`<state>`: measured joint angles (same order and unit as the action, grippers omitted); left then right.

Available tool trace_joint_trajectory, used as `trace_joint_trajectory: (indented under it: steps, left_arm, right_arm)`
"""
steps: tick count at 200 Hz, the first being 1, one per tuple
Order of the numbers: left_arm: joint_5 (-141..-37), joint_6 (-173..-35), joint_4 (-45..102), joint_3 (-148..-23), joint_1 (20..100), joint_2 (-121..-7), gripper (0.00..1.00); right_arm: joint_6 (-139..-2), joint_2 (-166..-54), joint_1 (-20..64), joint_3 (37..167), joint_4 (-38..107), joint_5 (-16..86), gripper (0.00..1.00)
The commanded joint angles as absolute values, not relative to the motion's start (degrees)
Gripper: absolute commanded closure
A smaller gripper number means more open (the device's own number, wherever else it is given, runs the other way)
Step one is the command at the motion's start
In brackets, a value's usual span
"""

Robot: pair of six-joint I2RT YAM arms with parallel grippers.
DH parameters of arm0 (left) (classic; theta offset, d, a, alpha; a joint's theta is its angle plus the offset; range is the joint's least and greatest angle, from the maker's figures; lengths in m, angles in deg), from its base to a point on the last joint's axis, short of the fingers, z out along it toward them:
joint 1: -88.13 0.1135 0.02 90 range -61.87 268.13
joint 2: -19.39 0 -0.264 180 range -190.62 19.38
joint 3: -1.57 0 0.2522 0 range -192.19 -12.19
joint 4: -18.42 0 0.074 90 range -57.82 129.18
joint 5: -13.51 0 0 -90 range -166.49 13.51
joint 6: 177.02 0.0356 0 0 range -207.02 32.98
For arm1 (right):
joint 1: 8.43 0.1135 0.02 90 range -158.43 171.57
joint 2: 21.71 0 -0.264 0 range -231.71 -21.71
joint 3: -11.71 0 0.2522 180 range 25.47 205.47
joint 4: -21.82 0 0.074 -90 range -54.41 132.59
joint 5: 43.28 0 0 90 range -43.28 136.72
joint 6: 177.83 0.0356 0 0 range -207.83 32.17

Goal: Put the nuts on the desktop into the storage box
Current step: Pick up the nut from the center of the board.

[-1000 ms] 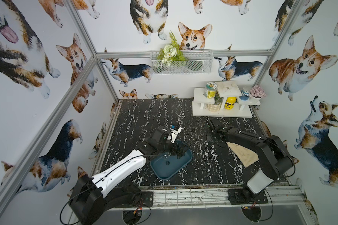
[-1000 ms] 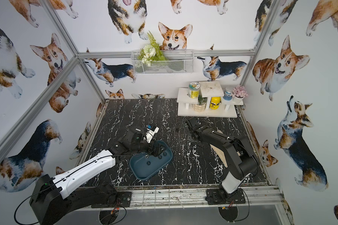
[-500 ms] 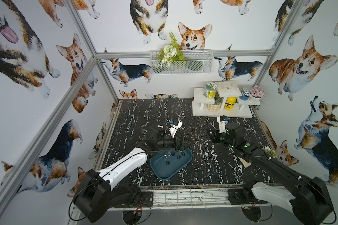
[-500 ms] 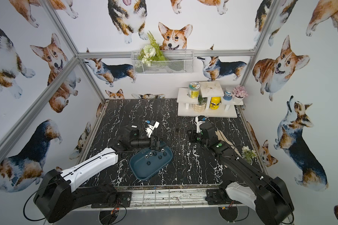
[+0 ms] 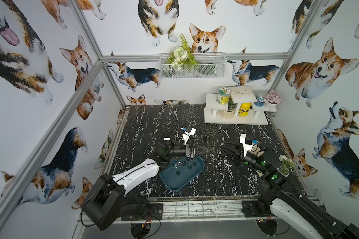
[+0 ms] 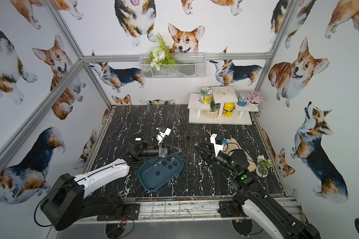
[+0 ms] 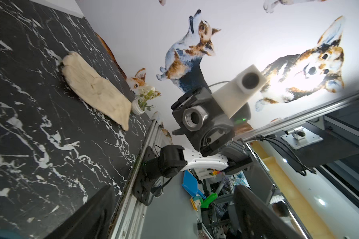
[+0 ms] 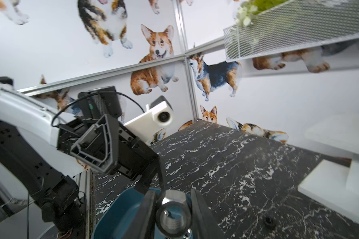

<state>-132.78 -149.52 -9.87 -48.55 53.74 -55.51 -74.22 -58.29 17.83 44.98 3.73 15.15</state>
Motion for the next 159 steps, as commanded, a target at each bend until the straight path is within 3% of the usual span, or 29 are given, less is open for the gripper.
trace_joint_trajectory:
  steps: [1,57,159]
  left_arm:
    - [-137.23,-156.12,-23.1,-48.64,52.07,-56.78,0.07]
    - [-141.0,-155.85,-27.84,-50.18,46.13,-57.87,0.12]
    - [-142.62,-151.45,-22.32,-53.24,42.08,-60.24,0.45]
  right_arm:
    - [-81.62,-57.01,18.42,44.29,-1.72,7.27,0.75]
    - [-91.78,-55.58,21.56,43.67,-0.05,-0.83,0.77]
    - [-96.35,-56.18,24.81,44.46,1.83,-1.49,0.81]
